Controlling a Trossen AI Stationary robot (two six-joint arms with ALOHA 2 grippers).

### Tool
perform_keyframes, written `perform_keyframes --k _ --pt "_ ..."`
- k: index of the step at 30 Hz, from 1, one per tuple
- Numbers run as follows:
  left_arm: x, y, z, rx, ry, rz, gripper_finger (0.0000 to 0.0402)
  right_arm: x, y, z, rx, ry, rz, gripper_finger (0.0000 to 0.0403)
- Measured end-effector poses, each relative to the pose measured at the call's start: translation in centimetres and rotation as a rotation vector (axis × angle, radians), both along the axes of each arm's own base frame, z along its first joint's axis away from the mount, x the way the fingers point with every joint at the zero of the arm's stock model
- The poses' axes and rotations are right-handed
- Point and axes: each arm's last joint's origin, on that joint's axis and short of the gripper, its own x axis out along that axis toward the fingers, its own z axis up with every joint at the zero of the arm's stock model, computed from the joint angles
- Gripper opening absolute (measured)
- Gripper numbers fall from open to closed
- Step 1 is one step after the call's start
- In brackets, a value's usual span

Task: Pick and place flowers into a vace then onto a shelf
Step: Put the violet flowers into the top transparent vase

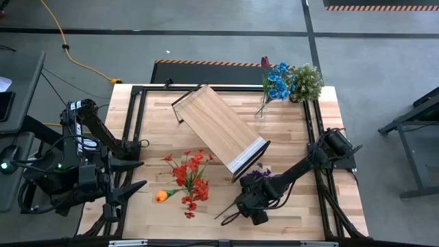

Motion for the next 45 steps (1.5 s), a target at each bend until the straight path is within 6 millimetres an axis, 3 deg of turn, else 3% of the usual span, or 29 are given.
perform_keyframes --k 14,21,29,33,45 --pt "0.0 0.0 0.0 -0.011 -0.004 0.0 0.0271 0.5 -0.3 0.1 -0.086 -0.09 -0.059 0.0194" --pt "0.0 0.0 0.0 -0.011 -0.004 0.0 0.0271 -0.4 -0.8 -2.2 -0.024 -0.073 -0.112 0.0194" --pt "0.0 0.0 0.0 -0.011 -0.004 0.0 0.0271 -0.4 -0.9 -2.4 -0.029 -0.085 -0.136 0.0191" --pt "0.0 0.0 0.0 -0.011 -0.004 0.0 0.0271 -0.5 -0.9 -2.4 -0.018 -0.079 -0.147 0.0163" --pt "0.0 0.0 0.0 -0.011 -0.004 0.0 0.0271 -0.6 -0.7 -2.4 0.033 -0.043 -0.135 0.0022"
